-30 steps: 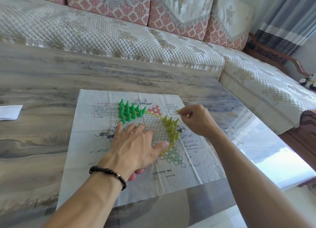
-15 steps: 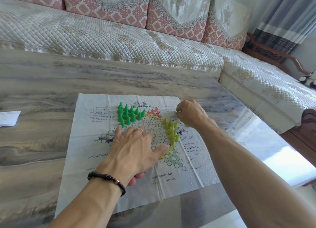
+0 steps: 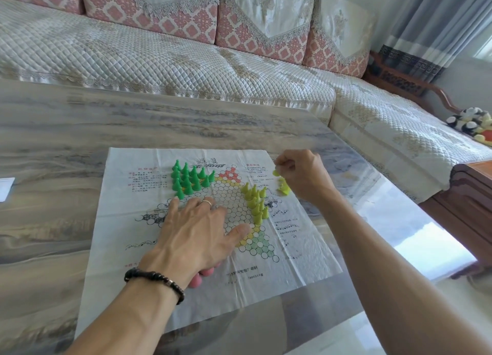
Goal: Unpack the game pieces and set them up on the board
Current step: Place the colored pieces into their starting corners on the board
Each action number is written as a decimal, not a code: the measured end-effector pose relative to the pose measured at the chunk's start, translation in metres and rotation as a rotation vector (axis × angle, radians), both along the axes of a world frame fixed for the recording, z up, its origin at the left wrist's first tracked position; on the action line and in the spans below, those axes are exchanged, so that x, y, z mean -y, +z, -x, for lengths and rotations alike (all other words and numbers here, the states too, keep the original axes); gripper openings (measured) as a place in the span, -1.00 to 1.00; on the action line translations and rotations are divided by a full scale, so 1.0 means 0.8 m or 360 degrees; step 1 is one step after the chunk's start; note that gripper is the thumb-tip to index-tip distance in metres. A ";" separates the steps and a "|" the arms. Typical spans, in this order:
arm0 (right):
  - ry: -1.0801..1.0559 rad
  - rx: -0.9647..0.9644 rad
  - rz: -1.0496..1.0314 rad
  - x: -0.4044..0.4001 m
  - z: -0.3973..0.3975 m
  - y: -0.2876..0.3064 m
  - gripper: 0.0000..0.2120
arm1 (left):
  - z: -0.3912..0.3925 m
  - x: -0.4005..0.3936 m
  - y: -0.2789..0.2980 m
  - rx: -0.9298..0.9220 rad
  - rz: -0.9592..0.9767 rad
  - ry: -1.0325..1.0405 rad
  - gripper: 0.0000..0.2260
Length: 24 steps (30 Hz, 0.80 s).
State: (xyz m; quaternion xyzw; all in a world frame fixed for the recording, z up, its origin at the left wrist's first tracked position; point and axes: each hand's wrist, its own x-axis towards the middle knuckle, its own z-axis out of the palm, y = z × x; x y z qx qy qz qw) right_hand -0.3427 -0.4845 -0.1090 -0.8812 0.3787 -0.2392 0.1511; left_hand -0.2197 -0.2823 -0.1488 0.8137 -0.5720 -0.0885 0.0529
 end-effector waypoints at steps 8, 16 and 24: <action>0.0022 -0.0069 -0.0058 -0.033 0.020 -0.035 -0.87 | 0.001 0.000 -0.001 0.0001 0.0000 0.0013 -0.26; 0.0022 -0.0087 -0.0064 -0.034 0.020 -0.052 -0.89 | 0.001 0.000 -0.002 0.0002 0.0003 0.0024 -0.28; 0.0038 -0.0105 -0.0051 -0.029 0.026 -0.049 -0.77 | 0.001 0.000 -0.002 -0.0010 0.0005 0.0019 -0.28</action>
